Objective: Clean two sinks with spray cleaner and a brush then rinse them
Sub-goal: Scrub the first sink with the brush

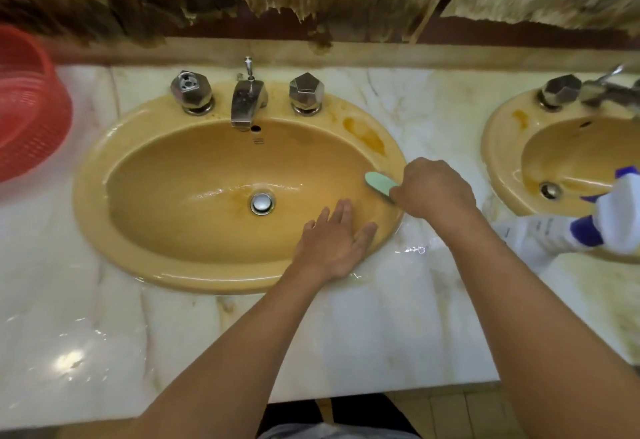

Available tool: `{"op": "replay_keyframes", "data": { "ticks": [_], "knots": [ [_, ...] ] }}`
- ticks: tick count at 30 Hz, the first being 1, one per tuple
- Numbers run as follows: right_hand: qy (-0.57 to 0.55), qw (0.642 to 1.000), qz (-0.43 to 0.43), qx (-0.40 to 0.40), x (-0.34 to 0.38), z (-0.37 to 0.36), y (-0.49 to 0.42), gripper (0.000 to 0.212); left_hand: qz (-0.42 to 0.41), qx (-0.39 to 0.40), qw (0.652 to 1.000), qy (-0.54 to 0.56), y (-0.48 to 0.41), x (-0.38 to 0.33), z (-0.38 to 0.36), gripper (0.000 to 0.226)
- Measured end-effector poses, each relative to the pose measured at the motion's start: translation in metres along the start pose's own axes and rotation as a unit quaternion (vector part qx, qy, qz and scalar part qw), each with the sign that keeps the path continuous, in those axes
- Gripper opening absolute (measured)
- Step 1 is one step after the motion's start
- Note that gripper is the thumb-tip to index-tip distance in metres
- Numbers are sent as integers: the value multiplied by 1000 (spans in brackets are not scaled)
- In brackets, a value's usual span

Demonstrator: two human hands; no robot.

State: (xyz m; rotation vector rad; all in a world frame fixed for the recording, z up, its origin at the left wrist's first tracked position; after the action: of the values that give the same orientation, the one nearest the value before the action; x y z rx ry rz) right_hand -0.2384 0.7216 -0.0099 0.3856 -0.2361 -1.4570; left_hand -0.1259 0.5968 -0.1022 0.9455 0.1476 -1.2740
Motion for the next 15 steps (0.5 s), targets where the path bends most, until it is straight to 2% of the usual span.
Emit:
{"op": "replay_keyframes", "data": {
  "ticks": [2,4,8,10,13,15],
  "knots": [
    [-12,1000,-11,-3,-9,-8,-3,41,3,7,1000,-1,-2,0,0,81],
    [-69,997,-17,-40,-7,-12,-11,33,-8,3,1000,1,-4,-1,-1,81],
    [-142,986,-42,-83,0,-12,-37,33,-66,-18,998,-11,-5,-2,0,78],
    [-94,993,-27,-64,-5,-7,-47,39,-104,-36,994,-27,-10,-3,5,79],
    [29,999,10,10,-15,-6,-44,69,-139,-76,986,-58,-24,-5,22,80],
    [37,999,8,14,-18,-7,-43,65,-151,-119,976,-106,-35,-5,42,78]
  ]
}}
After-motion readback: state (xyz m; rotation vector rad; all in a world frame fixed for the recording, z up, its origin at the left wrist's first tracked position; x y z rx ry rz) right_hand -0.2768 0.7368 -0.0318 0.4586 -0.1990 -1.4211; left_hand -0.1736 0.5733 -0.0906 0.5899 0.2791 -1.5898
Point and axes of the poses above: each hand's wrist, its own y-axis away from the middle knuckle, its own z-axis out of the back of the hand, x = y × z, the point moved 3 cm from there along -y, towards the middle knuckle, and after that the axes turned 8 degrees about y, right-handed, at the moved point
